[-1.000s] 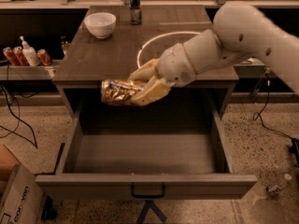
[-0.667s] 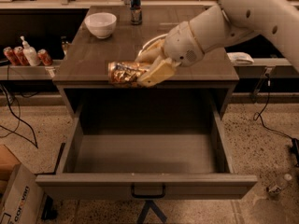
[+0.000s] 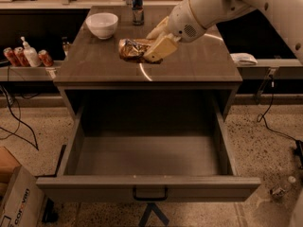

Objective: Pick orange can from top drawer and place on counter

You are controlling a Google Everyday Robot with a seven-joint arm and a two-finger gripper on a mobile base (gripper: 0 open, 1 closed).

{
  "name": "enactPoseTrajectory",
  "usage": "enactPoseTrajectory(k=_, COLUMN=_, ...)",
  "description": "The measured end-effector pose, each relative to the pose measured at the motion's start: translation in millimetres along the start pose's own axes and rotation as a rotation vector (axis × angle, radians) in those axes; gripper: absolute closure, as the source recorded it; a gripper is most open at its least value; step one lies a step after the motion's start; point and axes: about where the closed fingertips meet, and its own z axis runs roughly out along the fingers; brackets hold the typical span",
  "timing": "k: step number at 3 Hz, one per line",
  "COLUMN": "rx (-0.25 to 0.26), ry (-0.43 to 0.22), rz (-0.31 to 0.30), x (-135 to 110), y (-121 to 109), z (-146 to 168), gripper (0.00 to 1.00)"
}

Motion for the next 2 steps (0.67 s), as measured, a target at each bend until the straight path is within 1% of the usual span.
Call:
enactPoseTrajectory(k=1, rx=0.067, ry=0.057, rz=0.084, x=14, y=-36, z=13, gripper=1.0)
enactPoseTrajectory(k=2, rx=0.113, ry=0.097, rz=0.151, x=33, y=-62, z=27, gripper=1.0)
